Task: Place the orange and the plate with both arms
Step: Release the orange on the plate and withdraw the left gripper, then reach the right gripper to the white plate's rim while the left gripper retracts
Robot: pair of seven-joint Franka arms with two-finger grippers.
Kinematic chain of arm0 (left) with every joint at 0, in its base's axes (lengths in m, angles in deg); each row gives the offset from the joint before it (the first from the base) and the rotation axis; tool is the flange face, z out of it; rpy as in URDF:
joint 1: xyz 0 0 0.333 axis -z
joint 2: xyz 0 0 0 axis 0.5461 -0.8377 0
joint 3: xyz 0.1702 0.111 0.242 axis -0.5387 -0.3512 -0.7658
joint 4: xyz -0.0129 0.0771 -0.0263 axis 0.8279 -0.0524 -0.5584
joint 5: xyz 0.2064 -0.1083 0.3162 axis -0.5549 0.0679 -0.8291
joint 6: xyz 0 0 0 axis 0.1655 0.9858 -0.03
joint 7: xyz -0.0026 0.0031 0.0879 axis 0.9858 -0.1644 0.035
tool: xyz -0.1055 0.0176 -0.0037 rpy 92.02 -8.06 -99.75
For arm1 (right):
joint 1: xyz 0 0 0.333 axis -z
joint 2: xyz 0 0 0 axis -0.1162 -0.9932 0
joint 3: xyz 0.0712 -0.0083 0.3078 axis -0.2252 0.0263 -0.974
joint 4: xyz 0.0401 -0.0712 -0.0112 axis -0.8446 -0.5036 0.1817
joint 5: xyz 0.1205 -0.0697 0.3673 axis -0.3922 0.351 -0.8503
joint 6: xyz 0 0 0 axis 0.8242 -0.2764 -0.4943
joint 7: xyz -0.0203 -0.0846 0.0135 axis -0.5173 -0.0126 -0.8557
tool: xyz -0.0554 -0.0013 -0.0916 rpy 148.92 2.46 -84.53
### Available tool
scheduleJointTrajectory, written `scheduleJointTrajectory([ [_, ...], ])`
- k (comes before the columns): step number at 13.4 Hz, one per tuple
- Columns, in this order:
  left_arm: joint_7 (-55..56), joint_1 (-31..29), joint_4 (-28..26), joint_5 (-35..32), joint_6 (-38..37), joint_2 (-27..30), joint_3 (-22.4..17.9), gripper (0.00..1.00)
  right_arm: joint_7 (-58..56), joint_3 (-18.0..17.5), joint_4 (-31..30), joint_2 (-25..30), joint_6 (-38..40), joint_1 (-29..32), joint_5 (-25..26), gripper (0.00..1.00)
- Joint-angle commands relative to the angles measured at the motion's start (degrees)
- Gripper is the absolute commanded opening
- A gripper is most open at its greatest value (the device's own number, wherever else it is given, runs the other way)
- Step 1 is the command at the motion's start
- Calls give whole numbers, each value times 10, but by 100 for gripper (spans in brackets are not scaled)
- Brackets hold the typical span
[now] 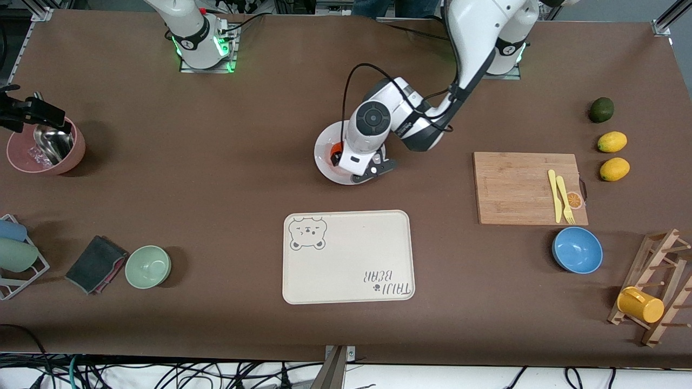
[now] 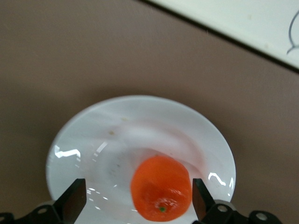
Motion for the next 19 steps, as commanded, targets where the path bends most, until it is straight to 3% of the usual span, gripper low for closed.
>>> scheduleJointTrajectory([
  [1, -131, -67, 1, -10, -68, 28, 4, 100, -1, -1, 7, 0, 10, 1, 4, 100],
  [5, -251, -161, 3, -13, -161, 56, 2, 100, -4, -1, 6, 0, 11, 1, 4, 100],
  [8, -305, -238, 28, -56, -216, 57, 2, 100, -2, -5, 7, 0, 12, 0, 4, 100],
  [10, -348, -292, 31, -66, -222, 57, 2, 100, -4, -9, 8, -1, 5, -3, 4, 100],
  [12, -402, -326, 41, -101, -223, 58, 2, 100, 1, -12, 8, -13, 4, -10, -30, 100],
  [15, -453, -371, 91, -109, -252, 59, 5, 100, -4, -16, 5, -44, 29, -28, -37, 100],
  [16, -474, -374, 117, -108, -275, 59, 3, 100, -4, -16, 4, -58, 39, -28, -47, 100],
  [19, -475, -383, 157, -98, -317, 83, 3, 100, 4, -16, -13, -104, 46, -28, -177, 100],
])
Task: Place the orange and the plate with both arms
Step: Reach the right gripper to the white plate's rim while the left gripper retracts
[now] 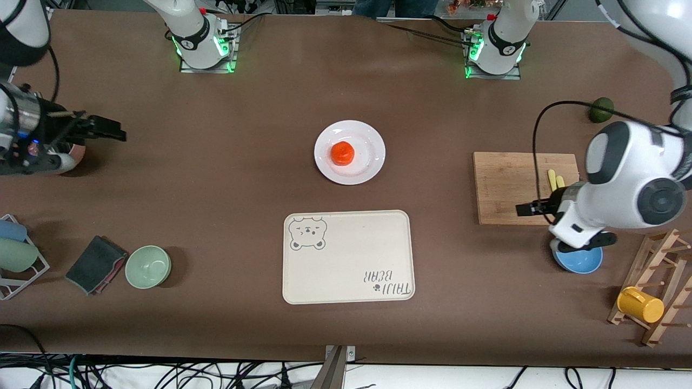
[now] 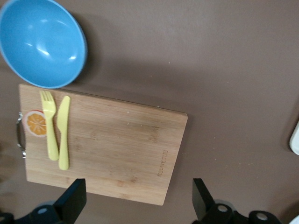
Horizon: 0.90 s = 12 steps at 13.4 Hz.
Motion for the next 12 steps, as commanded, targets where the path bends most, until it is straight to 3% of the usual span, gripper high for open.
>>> scheduleJointTrajectory([
  [1, -9, -9, 20, -4, -31, 33, 8, 100, 5, 1, -5, -47, 9, 2, -94, 100],
  [3, -12, -25, 19, 23, -50, 63, 8, 100, 3, 1, -34, -76, 11, 3, -180, 100],
  [5, -17, -40, 18, 29, -60, 85, 10, 100, -16, 1, -106, -83, 4, 3, -256, 100],
  [8, -16, -40, 15, 38, -69, 104, 13, 100, -197, 0, -235, -88, -91, -1, -331, 100],
  [9, -17, -40, 3, 53, -66, 117, 10, 100, -250, 0, -277, -92, -123, -2, -389, 100],
  [11, -17, -4, -25, 60, -57, 154, -21, 100, -319, -12, -322, -105, -173, -19, -474, 100],
  [12, -17, 32, -34, 61, -55, 168, -61, 100, -321, -17, -327, -102, -195, -34, -485, 100],
])
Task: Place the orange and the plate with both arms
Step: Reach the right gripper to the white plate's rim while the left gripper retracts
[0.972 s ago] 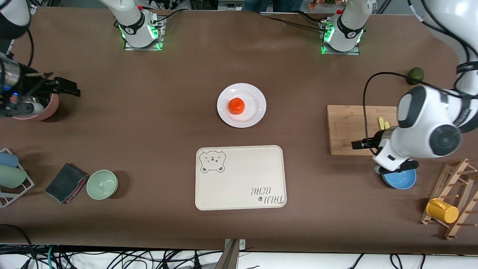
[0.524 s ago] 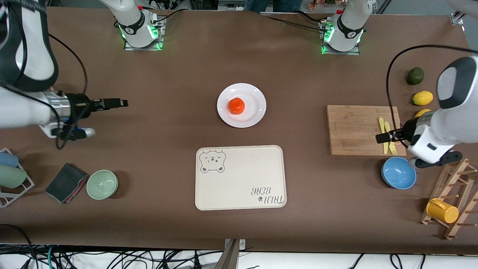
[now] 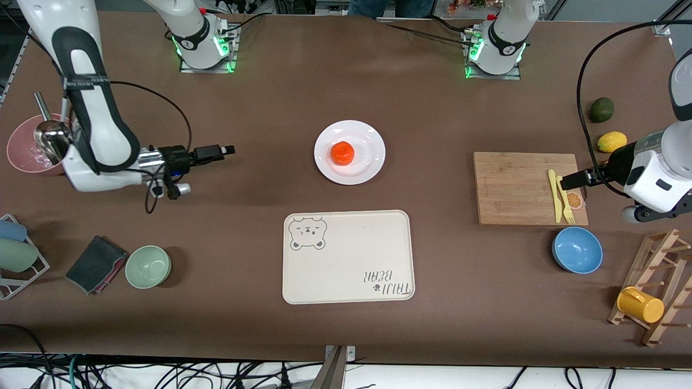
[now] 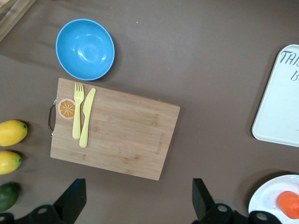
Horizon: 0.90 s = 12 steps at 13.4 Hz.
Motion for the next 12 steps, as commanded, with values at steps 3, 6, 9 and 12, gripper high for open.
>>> scheduleJointTrajectory([
  [3, -19, 79, -114, 33, 37, 115, -89, 100, -25, -41, -46, 22, -134, -64, -62, 100],
  [6, -56, 112, -122, 31, 36, 136, -131, 100, -32, -105, -55, 22, -236, -65, -86, 100],
  [9, -106, 117, -113, 27, 24, 149, -148, 100, -33, -165, -63, 17, -313, -66, -156, 100],
  [12, -143, 137, -104, 23, 19, 161, -167, 100, -56, -181, -51, -16, -324, -80, -188, 100],
])
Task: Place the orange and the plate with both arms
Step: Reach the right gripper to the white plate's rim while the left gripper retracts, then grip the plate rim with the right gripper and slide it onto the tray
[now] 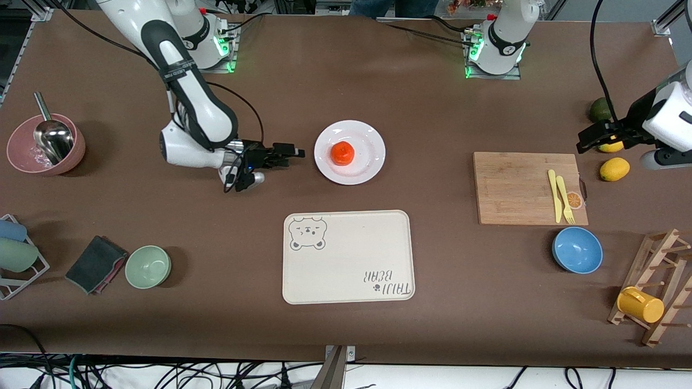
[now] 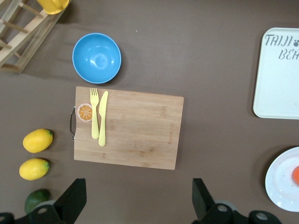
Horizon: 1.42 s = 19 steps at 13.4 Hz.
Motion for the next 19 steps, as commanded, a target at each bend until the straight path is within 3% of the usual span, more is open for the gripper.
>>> scheduleJointTrajectory([
  [1, -40, 31, -2, -5, 0, 22, -27, 100, -50, -7, -1, -22, -7, -4, -53, 100],
  [3, -65, 34, -1, -41, 6, 21, -25, 100, -98, -7, 0, -37, -7, -16, -111, 100],
  [6, -71, 34, 0, -43, 9, 20, -25, 100, -172, -6, 2, -61, -8, -30, -186, 98],
  [13, -103, 32, 7, -34, 6, 22, -44, 100, -194, -5, 12, -98, -39, -59, -184, 79],
  [14, -102, 32, 7, -32, 6, 22, -44, 100, -197, -5, 13, -100, -39, -60, -184, 73],
  [15, -98, 31, 7, -28, 5, 22, -44, 100, -205, -5, 13, -100, -43, -61, -181, 58],
  [16, -97, 31, 7, -21, 5, 22, -44, 100, -220, -5, 13, -100, -48, -61, -181, 28],
  [17, -98, 26, 7, -17, 5, 22, -44, 100, -225, -5, 17, -102, -49, -63, -181, 14],
  [19, -99, 25, 12, -17, 5, 22, -44, 100, -227, -5, 21, -119, -51, -70, -181, 6],
])
